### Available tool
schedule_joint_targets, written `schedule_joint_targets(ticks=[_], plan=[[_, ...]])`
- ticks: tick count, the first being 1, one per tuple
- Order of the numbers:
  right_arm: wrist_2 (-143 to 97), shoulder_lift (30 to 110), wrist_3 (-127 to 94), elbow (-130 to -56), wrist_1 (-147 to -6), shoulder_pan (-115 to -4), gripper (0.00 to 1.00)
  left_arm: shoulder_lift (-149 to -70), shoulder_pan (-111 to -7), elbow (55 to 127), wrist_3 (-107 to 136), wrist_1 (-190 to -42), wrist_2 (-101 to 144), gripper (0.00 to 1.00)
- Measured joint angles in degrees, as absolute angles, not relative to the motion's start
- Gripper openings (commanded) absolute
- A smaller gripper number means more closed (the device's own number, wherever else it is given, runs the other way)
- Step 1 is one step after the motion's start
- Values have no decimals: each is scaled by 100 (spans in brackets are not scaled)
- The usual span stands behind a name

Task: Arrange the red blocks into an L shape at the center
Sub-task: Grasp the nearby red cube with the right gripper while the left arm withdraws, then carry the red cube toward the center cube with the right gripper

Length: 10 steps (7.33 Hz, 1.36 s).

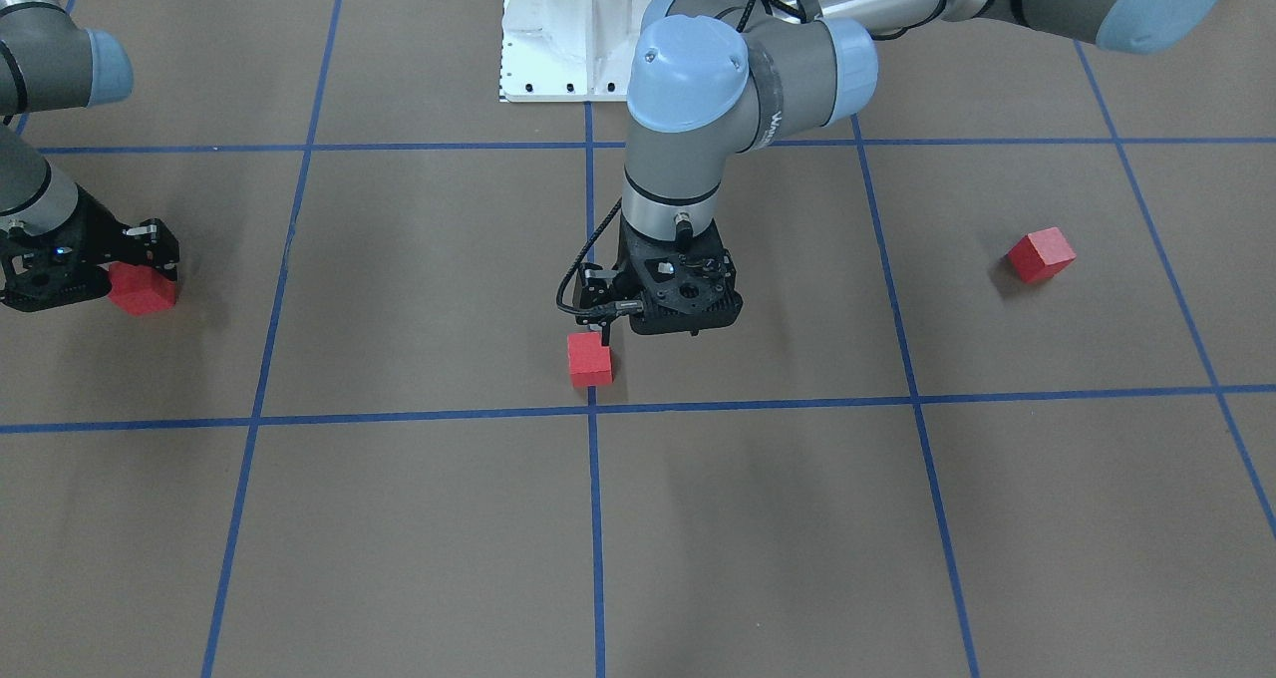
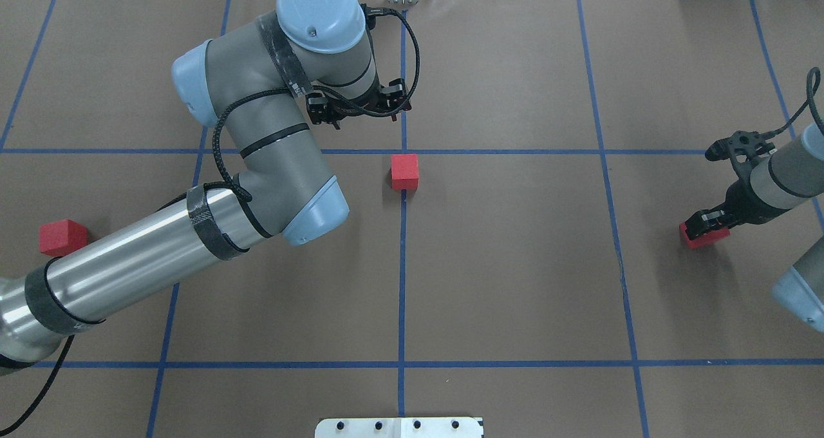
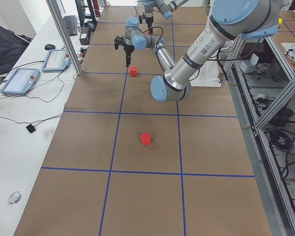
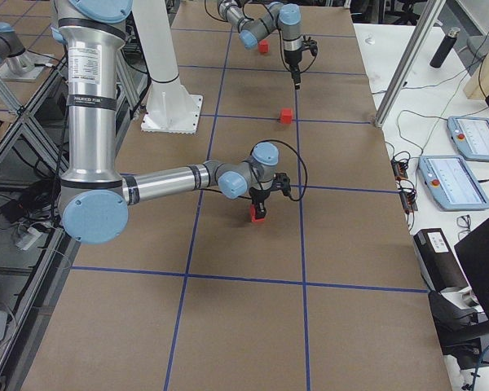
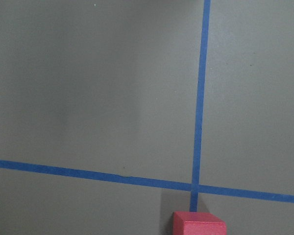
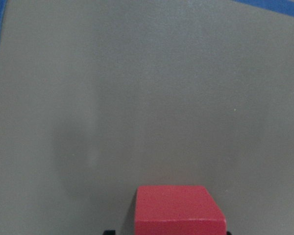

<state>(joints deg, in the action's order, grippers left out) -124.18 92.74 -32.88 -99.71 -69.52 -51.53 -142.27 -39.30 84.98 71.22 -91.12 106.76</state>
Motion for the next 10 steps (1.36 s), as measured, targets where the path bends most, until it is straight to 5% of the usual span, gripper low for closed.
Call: schedule_joint_targets(ticks=[4, 10], plan=[[-12975, 9101, -3280, -10305, -7052, -5718, 0, -13979, -4000, 8837, 7042, -9106, 10697, 100], [-12702, 6387, -4008, -10342, -9233, -5000, 0, -12295, -5439, 9598, 4952, -9104, 11688, 100]])
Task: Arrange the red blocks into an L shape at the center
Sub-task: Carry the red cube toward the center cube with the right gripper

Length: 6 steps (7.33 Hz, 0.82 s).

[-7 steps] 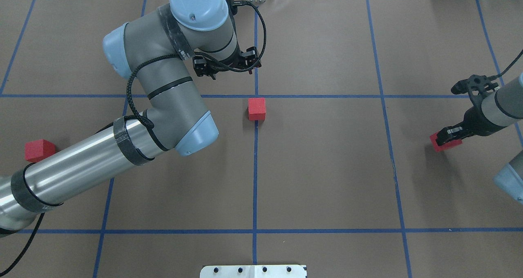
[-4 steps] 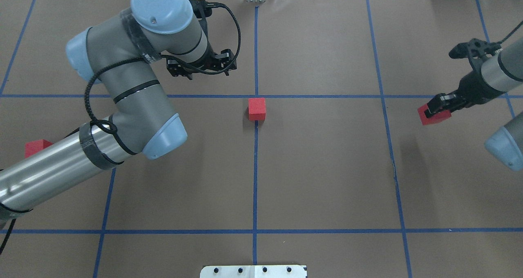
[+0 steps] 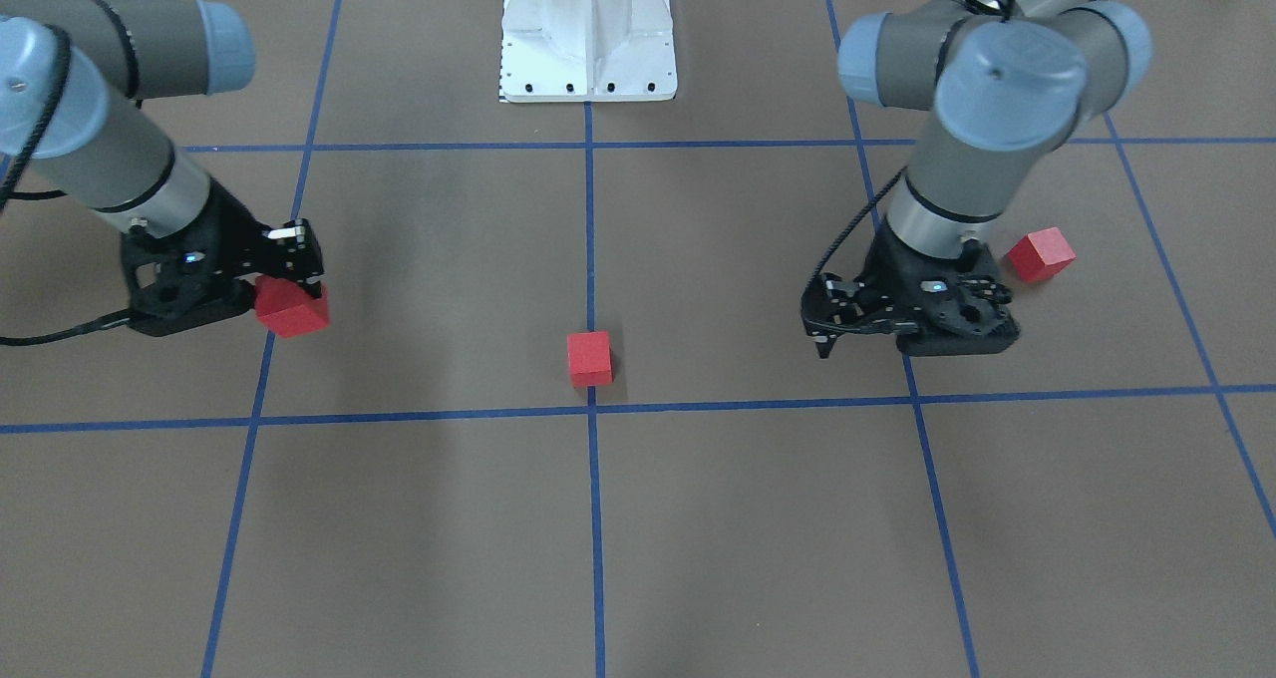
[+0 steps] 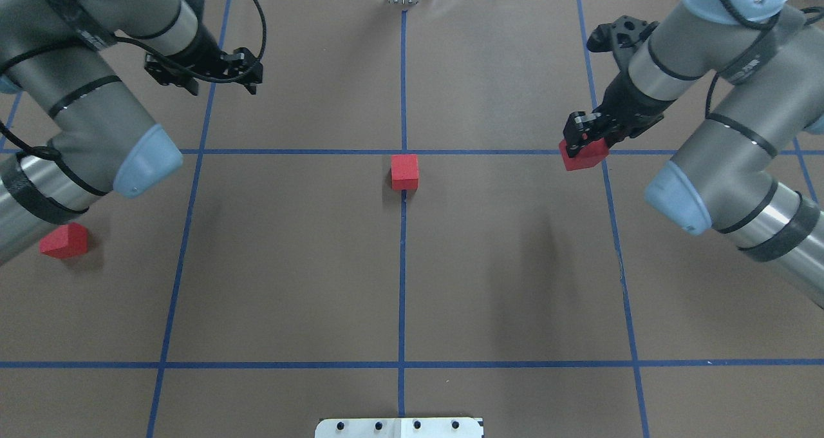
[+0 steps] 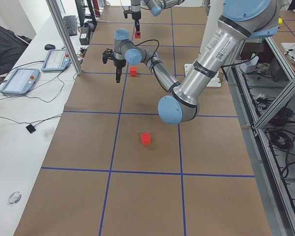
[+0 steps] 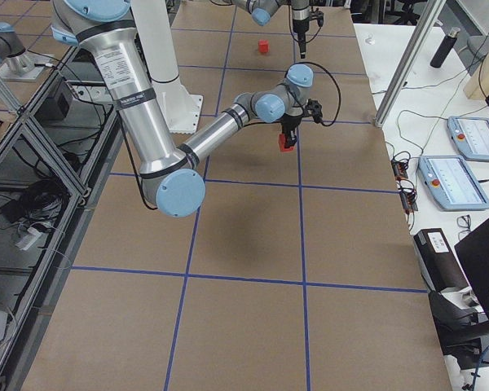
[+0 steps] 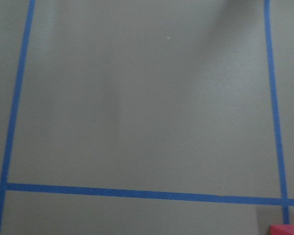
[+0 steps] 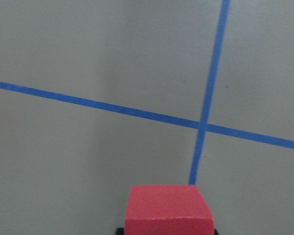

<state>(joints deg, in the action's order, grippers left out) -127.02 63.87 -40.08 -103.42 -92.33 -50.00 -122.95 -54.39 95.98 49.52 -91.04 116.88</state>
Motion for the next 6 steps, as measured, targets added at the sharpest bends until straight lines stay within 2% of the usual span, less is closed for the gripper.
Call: schedule_joint_targets(ticks=[2, 6], plan=[[-12006, 5685, -4848, -10158, -9276, -4076, 0, -11931, -5976, 9505, 4039, -9128, 11817, 100], [-11213, 4243, -6241, -8821, -9242, -3058, 0, -11824, -6241, 9339, 3718, -9171, 11913, 100]])
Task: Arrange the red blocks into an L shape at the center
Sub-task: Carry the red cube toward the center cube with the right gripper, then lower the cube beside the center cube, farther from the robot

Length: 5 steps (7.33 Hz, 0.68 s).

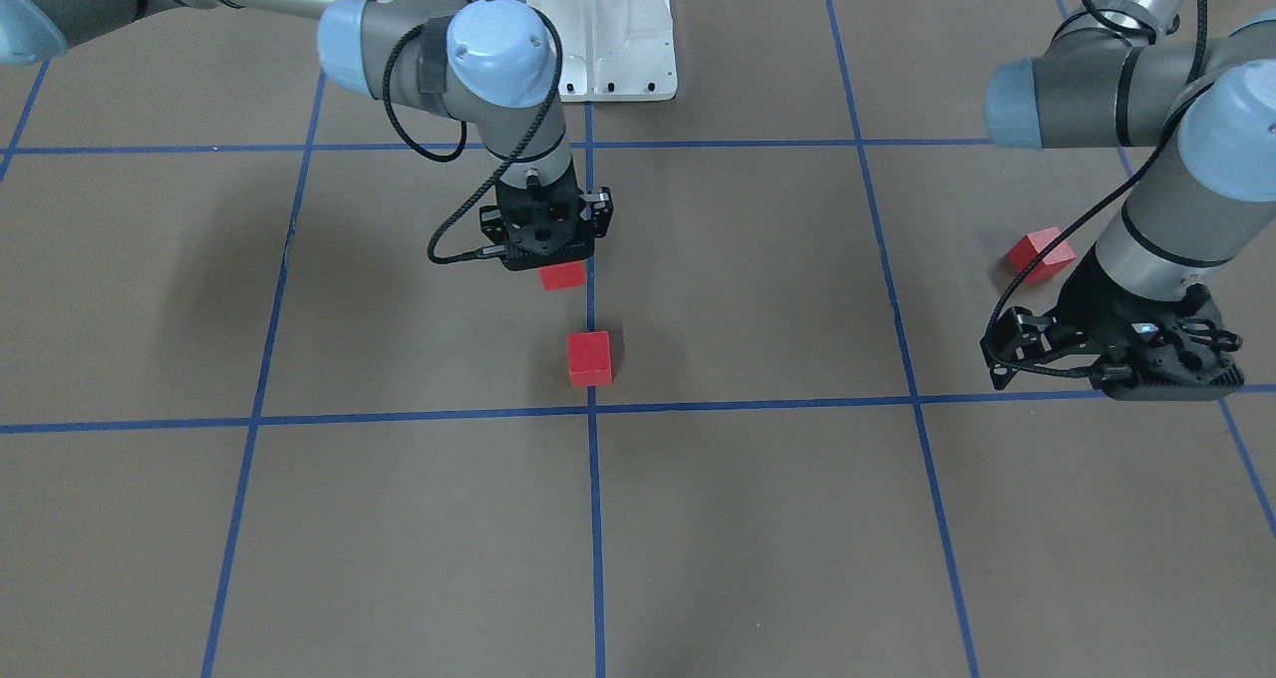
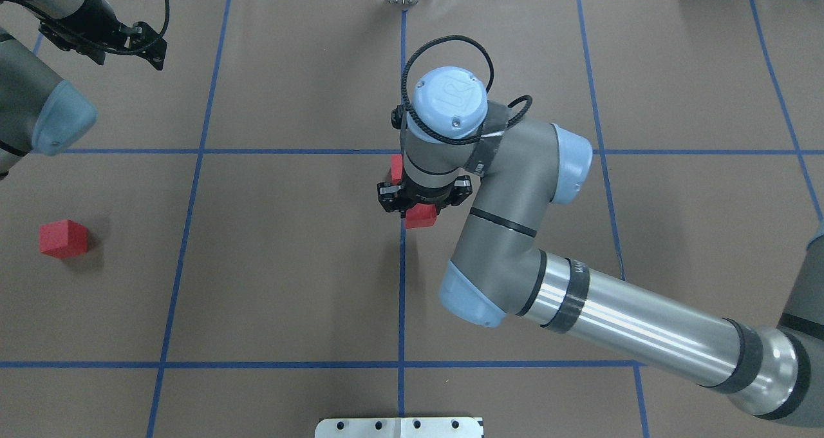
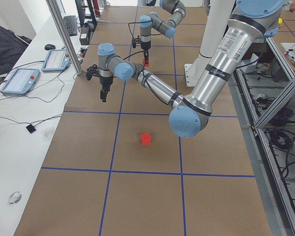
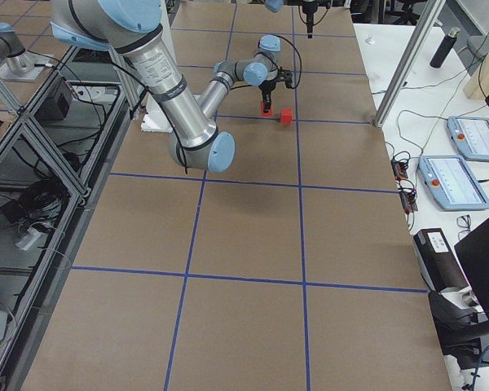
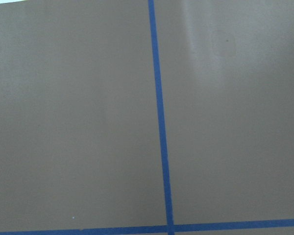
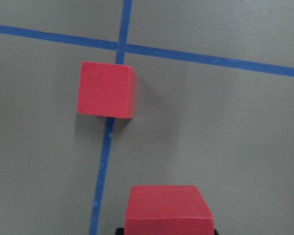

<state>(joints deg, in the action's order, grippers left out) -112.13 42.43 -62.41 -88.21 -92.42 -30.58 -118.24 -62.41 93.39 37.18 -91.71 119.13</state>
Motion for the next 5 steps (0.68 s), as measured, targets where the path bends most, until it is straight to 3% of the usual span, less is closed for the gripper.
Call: schedule_joint_targets(ticks=[2, 5], plan=[[-11168, 3751, -6427, -8082, -9188, -2967, 0, -11815, -6241, 9329, 3725, -9175, 11912, 100], [-11162, 3667, -6484, -7732, -9065, -2970, 0, -11817, -6226, 9315, 3790, -9176, 11915, 100]])
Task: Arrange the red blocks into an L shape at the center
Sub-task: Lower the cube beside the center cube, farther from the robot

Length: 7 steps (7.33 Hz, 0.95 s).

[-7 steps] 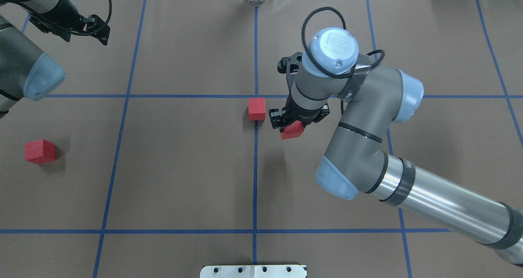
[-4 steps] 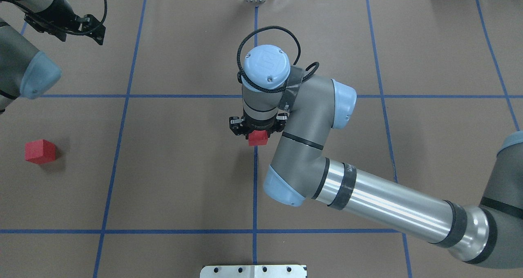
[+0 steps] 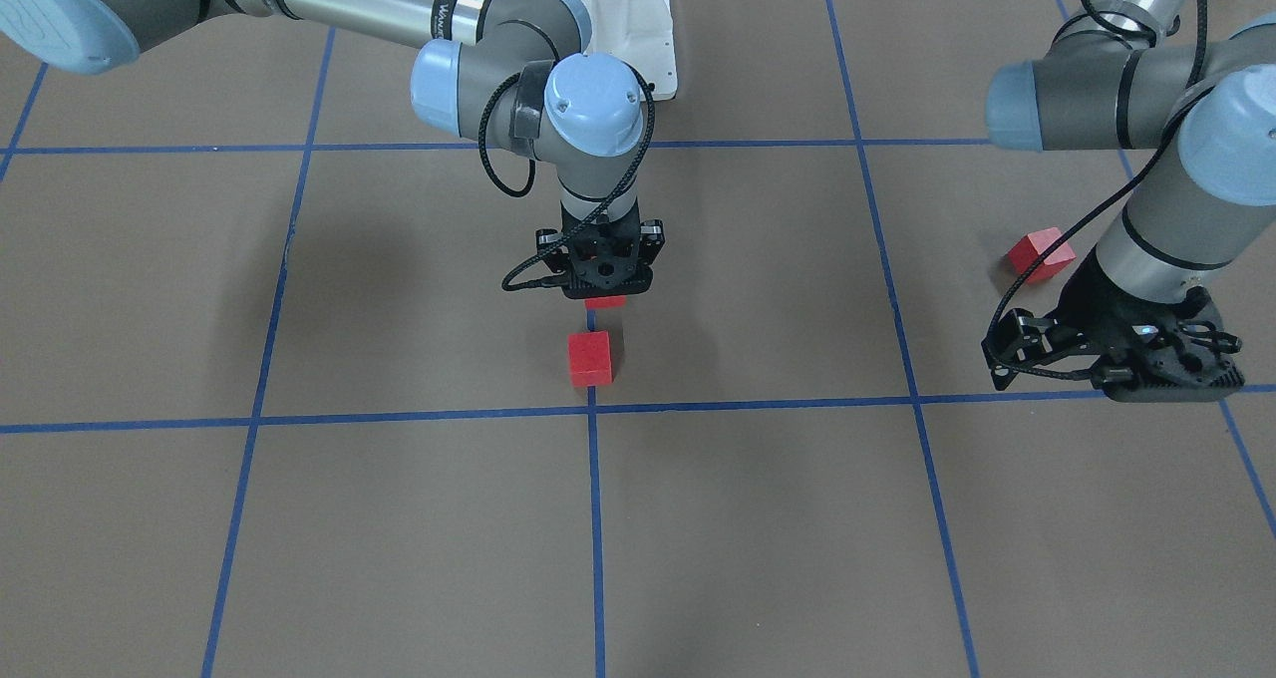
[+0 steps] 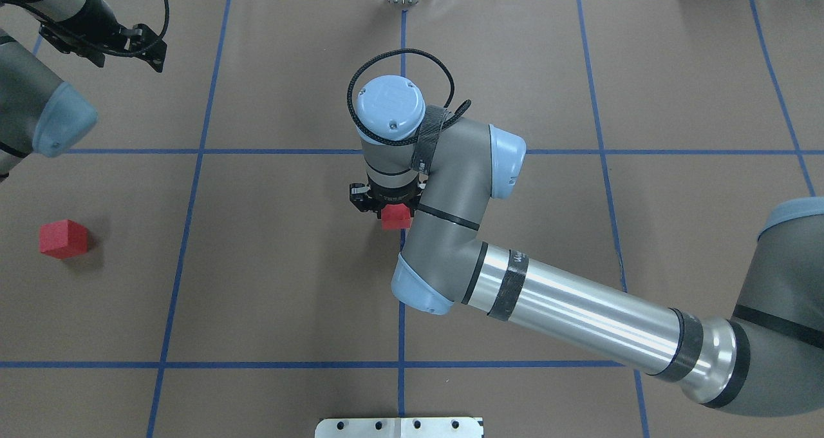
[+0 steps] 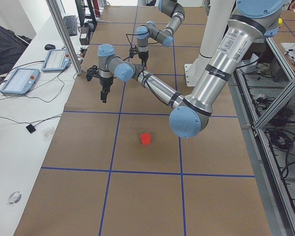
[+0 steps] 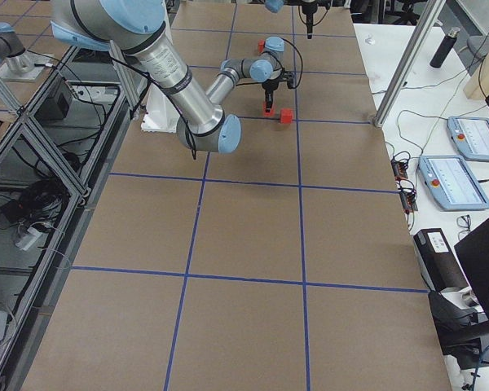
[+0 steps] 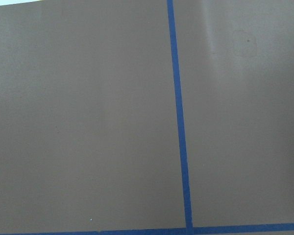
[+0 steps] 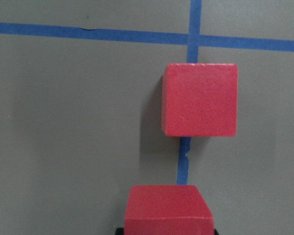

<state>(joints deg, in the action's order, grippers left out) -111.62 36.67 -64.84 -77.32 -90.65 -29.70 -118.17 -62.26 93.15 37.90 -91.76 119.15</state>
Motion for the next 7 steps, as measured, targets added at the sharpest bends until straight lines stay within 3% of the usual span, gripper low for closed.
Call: schedule_joint_targets(ticks=[7], plan=[[-11162, 3672, -6499, -7583, -9028, -3060, 0, -11821, -6214, 9238, 3801, -9184, 11918, 100]])
